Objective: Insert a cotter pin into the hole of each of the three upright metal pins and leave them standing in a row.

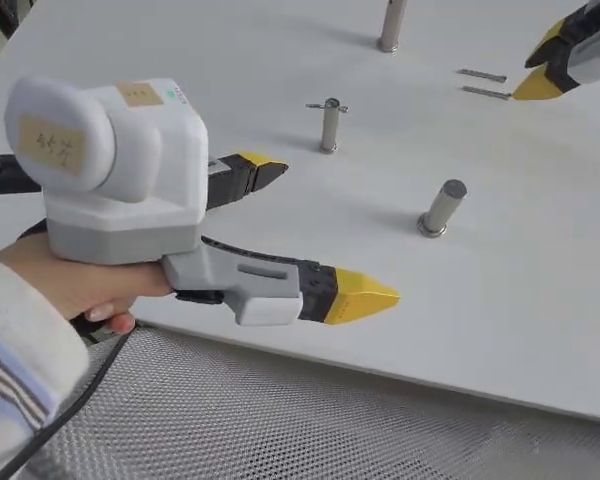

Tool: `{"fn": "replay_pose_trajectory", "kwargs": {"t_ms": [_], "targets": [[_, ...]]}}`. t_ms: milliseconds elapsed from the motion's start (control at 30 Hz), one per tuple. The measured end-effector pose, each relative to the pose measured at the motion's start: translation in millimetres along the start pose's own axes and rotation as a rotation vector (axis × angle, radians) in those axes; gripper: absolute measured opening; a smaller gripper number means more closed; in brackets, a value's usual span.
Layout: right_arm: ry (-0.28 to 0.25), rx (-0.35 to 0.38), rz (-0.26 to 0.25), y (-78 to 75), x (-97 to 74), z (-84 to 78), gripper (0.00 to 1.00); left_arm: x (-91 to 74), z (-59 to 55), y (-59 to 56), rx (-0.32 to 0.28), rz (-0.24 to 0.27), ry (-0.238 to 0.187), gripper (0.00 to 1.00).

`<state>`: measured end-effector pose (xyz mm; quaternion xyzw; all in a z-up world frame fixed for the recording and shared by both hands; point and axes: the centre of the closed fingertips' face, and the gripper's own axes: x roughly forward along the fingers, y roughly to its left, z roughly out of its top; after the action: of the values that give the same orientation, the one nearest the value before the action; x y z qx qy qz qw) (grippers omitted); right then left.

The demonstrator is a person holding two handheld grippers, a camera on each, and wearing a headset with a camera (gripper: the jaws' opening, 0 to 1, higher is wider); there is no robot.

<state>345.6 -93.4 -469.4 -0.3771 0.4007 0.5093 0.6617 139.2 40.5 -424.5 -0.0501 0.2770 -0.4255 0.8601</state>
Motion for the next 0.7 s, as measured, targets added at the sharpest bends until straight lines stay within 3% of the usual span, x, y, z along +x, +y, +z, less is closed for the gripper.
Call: {"fn": "replay_pose_trajectory", "kwargs": {"t_ms": [67,200,433,700], "targets": [[0.024,-0.026,0.009,-0.1,8.3,-1.1,0.18,-1.9,-1.7,1.9,-0.001,0.009,0.002,0.95],[0.034,-0.023,0.012,-5.4,20.0,1.0,0.17,-5.4,-10.3,5.8,0.027,0.028,0.051,0.94],[0.096,-0.023,0.010,-12.7,29.3,-8.9,0.13,-9.1,-8.8,3.9,0.030,0.030,0.050,0.94],[0.103,-0.018,0.021,-13.2,34.4,-7.6,0.07,-7.3,-4.0,3.6,-0.002,0.035,0.027,0.92]]}}
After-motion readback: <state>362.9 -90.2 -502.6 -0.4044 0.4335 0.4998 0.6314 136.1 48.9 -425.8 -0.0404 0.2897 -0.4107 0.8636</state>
